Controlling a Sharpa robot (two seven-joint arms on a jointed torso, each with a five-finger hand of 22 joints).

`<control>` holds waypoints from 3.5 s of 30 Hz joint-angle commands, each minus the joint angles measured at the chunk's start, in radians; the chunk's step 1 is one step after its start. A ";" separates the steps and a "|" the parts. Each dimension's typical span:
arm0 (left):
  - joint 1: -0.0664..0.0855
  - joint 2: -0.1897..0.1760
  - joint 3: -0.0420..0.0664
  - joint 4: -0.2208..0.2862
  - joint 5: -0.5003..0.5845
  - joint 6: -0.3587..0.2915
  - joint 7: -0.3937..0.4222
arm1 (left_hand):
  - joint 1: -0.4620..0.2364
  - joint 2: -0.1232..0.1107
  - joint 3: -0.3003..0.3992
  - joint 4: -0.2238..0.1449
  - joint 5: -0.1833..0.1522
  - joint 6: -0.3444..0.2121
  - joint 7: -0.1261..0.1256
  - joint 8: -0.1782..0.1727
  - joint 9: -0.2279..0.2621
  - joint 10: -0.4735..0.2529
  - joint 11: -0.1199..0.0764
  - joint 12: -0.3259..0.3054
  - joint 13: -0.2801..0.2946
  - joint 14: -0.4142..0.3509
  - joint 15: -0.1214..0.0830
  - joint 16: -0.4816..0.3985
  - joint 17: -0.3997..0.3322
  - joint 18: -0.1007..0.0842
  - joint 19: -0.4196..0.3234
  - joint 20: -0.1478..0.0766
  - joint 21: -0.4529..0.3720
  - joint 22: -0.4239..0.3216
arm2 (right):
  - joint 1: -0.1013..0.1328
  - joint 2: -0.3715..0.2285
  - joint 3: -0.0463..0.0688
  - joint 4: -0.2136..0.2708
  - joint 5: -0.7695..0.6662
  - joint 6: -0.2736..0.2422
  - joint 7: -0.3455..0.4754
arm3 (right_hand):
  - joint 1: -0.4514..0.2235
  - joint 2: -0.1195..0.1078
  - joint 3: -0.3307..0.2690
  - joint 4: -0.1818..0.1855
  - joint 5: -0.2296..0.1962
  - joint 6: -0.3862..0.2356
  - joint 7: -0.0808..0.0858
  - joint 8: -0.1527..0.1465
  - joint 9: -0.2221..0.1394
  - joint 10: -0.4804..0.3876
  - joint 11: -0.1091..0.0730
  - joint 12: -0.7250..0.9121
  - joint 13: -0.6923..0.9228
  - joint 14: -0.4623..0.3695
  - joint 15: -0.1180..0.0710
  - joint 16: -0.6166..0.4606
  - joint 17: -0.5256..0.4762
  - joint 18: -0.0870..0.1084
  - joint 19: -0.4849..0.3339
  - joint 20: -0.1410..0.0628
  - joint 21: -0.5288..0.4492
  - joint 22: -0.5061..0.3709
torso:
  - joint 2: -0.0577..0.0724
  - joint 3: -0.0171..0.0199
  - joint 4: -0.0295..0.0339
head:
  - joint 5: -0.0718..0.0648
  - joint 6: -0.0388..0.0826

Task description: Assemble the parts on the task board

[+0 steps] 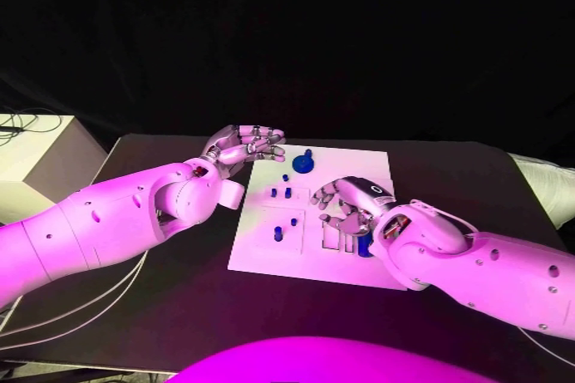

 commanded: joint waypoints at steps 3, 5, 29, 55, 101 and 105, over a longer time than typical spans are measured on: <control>-0.008 0.001 0.001 -0.005 0.019 -0.011 0.053 | 0.010 0.003 -0.006 -0.001 0.001 0.005 -0.004 -0.001 -0.002 0.010 -0.005 0.015 0.002 0.027 -0.004 0.001 0.011 0.012 0.020 -0.001 0.000 0.002 | 0.043 -0.095 0.006 0.052 0.326 -0.003 0.052 | -0.059 -0.012 0.030 -0.003 -0.029 0.045 -0.005 0.018 0.000 0.116 -0.033 -0.066 0.003 0.004 -0.009 -0.008 -0.006 -0.014 0.023 -0.008 0.043 0.094 | -0.014 0.0057 -0.0131 | -0.034 0.016; -0.010 0.002 0.001 -0.010 0.025 -0.012 0.056 | 0.010 0.003 -0.007 -0.001 0.001 0.005 -0.004 -0.001 -0.002 0.011 -0.005 0.015 0.002 0.028 -0.004 0.002 0.012 0.012 0.021 -0.001 0.001 0.002 | 0.060 -0.141 0.007 0.073 0.388 0.011 0.033 | -0.088 -0.007 0.023 -0.002 -0.038 0.077 -0.018 0.036 0.008 0.172 -0.047 -0.068 0.016 0.008 -0.019 -0.006 0.005 -0.016 0.026 -0.014 0.056 0.101 | -0.016 0.0067 -0.0146 | -0.048 0.019; -0.013 0.010 0.001 -0.010 0.006 0.008 0.049 | 0.007 0.002 -0.009 0.001 0.000 0.006 -0.004 -0.001 -0.003 0.009 -0.005 0.015 0.001 0.029 -0.004 0.001 0.013 0.011 0.023 -0.002 0.001 0.002 | 0.063 -0.286 -0.020 0.116 0.430 0.223 -0.209 | -0.378 0.050 -0.231 0.015 0.031 0.093 -0.066 0.094 0.174 0.544 -0.092 1.149 1.506 0.112 -0.053 0.186 0.529 -0.059 0.080 -0.048 0.301 0.213 | -0.024 0.0055 -0.0211 | -0.098 0.004; -0.013 0.001 0.001 0.003 -0.003 0.016 0.037 | 0.004 0.001 -0.011 0.004 0.000 0.006 -0.004 -0.002 -0.003 0.004 -0.004 0.013 0.000 0.026 -0.002 -0.003 0.014 0.010 0.021 -0.001 -0.001 0.002 | 0.019 -0.181 -0.030 0.038 0.210 0.209 -0.250 | -0.404 0.078 -0.282 0.018 0.037 0.114 -0.078 0.124 0.221 0.544 -0.101 1.149 1.506 0.112 -0.058 0.186 0.529 -0.071 0.093 -0.050 0.372 0.238 | -0.022 0.0074 -0.0209 | -0.105 -0.008; -0.015 -0.001 0.001 0.002 -0.005 0.027 0.020 | -0.003 0.003 -0.013 0.011 0.001 0.005 -0.002 -0.004 -0.005 -0.002 -0.002 0.011 -0.001 0.019 0.001 -0.010 0.017 0.008 0.017 0.001 -0.007 -0.001 | -0.026 -0.095 -0.030 0.001 0.190 0.154 -0.358 | -0.301 0.131 -0.400 0.014 0.079 0.082 -0.085 0.160 0.273 0.544 -0.107 1.149 1.506 0.112 -0.064 0.186 0.529 -0.072 0.092 -0.055 0.376 0.241 | -0.021 0.0057 -0.0209 | -0.103 -0.017; -0.015 -0.001 0.001 0.002 -0.005 0.027 0.020 | -0.003 0.003 -0.013 0.011 0.001 0.005 -0.002 -0.004 -0.005 -0.002 -0.002 0.011 -0.001 0.019 0.001 -0.010 0.017 0.008 0.017 0.001 -0.007 -0.001 | -0.026 -0.101 -0.030 0.011 0.235 0.112 -0.351 | -0.288 0.130 -0.324 0.015 0.214 0.089 -0.090 0.155 0.265 0.544 -0.112 1.149 1.506 0.112 -0.068 0.186 0.529 -0.074 0.094 -0.059 0.386 0.243 | -0.021 0.0057 -0.0205 | -0.104 -0.017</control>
